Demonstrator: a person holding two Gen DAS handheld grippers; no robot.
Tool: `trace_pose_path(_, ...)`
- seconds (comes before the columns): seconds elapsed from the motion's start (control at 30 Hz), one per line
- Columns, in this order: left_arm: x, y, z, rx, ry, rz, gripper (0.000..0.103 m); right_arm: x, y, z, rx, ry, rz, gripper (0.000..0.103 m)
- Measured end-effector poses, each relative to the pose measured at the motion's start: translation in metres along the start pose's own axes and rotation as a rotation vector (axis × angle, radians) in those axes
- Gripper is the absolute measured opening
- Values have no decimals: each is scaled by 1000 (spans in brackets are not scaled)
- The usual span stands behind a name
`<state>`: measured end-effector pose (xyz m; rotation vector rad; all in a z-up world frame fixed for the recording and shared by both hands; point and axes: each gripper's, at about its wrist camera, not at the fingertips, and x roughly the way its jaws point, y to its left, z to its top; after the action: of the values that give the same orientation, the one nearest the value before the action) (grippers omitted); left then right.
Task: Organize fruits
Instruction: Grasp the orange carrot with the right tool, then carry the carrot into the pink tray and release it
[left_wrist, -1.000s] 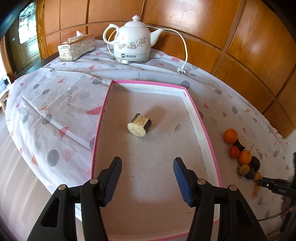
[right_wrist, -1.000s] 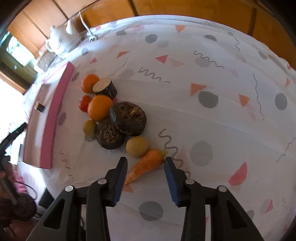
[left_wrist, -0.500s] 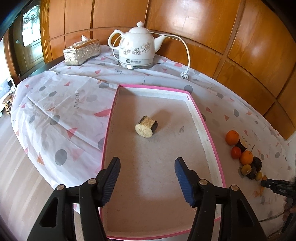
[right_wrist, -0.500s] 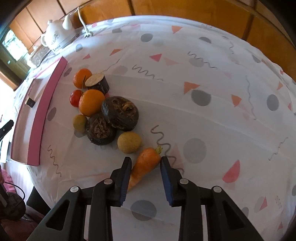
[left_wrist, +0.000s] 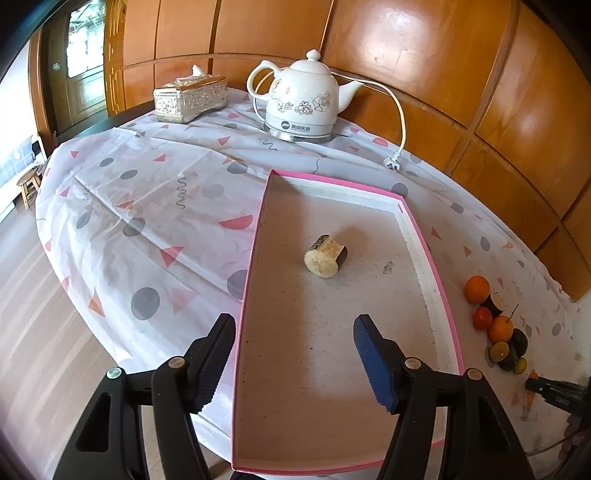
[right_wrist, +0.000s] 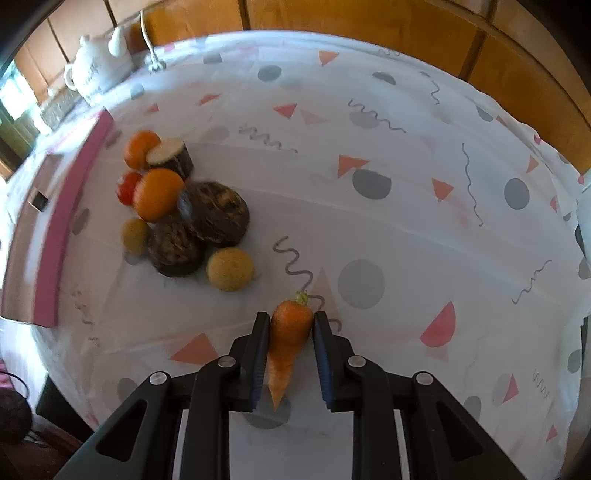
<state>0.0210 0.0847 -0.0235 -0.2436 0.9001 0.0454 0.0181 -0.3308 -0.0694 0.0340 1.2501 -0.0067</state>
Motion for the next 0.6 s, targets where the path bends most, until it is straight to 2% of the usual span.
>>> trace_pose_path(0.13,0,2,0,-9,-2,-5,67,-20,2,-3,15,-46,21,23)
trace_pose_path(0.23,1,4,0,-21,-1,-7,67,-40,12,-5,0,-88,73,23)
trace_pose_path(0.37,3,6,0,-34,4,-10,67,-56,53,1,-78,-120,160,23)
trace_pose_path(0.6,2,17,2,-72,4,-11,67,-51,137,22,-216,-118,317,23)
